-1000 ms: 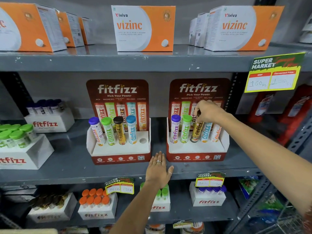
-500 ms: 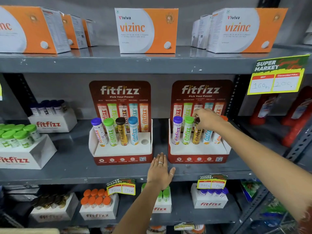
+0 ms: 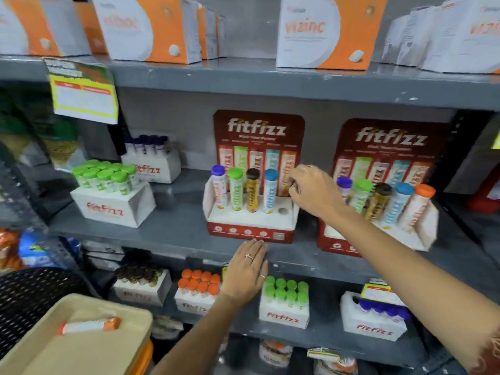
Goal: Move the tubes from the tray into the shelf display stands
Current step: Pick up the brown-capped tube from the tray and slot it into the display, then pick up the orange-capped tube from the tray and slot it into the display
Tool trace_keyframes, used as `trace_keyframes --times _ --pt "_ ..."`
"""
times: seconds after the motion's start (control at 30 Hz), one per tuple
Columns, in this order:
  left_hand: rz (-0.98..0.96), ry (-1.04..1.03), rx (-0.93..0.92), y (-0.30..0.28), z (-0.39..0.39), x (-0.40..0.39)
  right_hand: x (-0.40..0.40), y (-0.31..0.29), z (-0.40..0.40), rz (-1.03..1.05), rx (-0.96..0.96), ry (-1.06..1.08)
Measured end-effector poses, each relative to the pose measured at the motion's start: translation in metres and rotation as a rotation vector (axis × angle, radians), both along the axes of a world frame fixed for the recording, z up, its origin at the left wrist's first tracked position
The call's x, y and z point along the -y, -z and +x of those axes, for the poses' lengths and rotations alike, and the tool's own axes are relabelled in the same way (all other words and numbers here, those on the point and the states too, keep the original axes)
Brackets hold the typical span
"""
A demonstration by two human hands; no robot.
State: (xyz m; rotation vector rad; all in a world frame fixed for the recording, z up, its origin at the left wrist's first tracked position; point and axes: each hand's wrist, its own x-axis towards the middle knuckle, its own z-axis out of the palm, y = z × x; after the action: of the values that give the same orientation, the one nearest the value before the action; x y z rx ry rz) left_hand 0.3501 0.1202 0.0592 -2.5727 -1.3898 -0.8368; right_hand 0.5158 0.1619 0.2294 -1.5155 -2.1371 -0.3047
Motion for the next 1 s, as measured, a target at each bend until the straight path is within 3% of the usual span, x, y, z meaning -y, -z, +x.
trace_keyframes --times 0.3,0.5,0.7,0.87,1.0 --pt "-0.183 -0.318 -0.109 0.033 -0.180 0.025 -0.005 0.049 -0.158 -0.003 0.047 -0.316" --pt "-0.423 -0.567 -0.170 0.088 -0.280 0.061 -0.008 0.097 -0.256 -0.116 0.070 -0.465" --pt "-0.703 -0.803 -0.172 0.145 -0.334 0.090 -0.009 0.176 -0.339 -0.404 0.119 -0.549" --pt "-0.953 -0.918 -0.065 0.200 -0.367 0.101 0.002 0.234 -0.390 -0.658 0.165 -0.537" --pt "-1.037 -1.003 0.017 0.217 -0.382 0.104 0.005 0.264 -0.420 -0.735 0.206 -0.549"
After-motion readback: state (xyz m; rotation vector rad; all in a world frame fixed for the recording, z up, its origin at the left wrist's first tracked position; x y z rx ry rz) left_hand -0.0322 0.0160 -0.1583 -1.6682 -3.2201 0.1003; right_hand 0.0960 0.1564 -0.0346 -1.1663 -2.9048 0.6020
